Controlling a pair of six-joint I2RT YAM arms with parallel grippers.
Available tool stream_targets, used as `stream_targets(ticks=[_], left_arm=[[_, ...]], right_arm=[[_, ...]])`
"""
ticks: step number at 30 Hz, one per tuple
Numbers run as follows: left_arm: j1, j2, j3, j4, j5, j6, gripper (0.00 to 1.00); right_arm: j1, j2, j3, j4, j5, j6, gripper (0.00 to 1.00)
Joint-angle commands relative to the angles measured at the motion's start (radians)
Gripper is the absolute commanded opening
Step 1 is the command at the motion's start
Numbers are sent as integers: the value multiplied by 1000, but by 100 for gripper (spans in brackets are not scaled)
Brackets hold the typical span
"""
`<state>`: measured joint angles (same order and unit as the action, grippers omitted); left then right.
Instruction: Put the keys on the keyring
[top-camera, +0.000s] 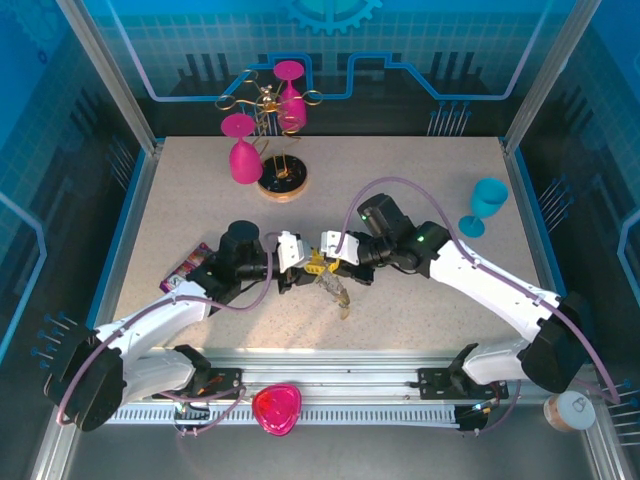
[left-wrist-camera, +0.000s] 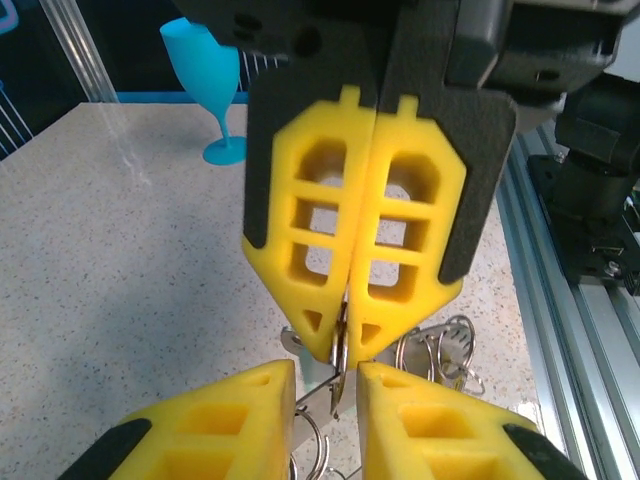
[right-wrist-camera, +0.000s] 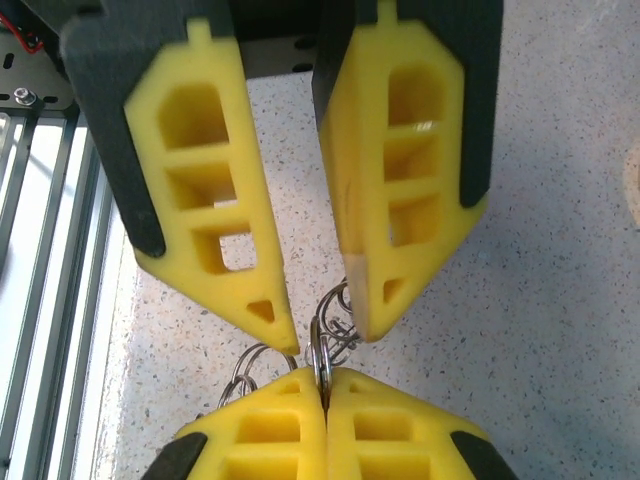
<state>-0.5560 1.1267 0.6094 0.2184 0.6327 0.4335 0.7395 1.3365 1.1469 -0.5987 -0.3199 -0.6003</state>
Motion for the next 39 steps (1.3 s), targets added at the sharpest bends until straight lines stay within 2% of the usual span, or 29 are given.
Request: stream_targets(ticks=[1,4,11,14,15,17,19,22,28,35,39], left_arm=[[-8,4,30,-48,24,41,24],[-8,4,32,-55,29,45,23],[-12,6,32,-21,27,40,2],[-13,-3,24,-6,27,40,0],[-12,-9,18,1,27,41,0],[-12,-20,0,22,30,42,0],[-13,-36,-32,84,40,30,0],[-12,-52,-72,169,61,8,0],[-12,-53,-108,264,90,-32,0],[-11,-55,-111,266,116,-39,0],[-11,-54,-108,267,115,-42,0]], right_arm=[[15,15,55,-26,-3,-12,0],[20,21,63,-29,-5,-12,0],[39,23,62,-15,-34,-10,0],[28,2,33,19,-63,9,0],[12,-20,10,53,-85,29,7],[-34,-71,-49,121,-125,72,27],[-82,-127,-116,188,-152,98,34],[-103,-179,-196,237,-114,84,35],[-82,-167,-229,269,-126,100,35],[-61,-141,-221,290,-148,99,35],[-55,-134,-213,277,-167,83,28]])
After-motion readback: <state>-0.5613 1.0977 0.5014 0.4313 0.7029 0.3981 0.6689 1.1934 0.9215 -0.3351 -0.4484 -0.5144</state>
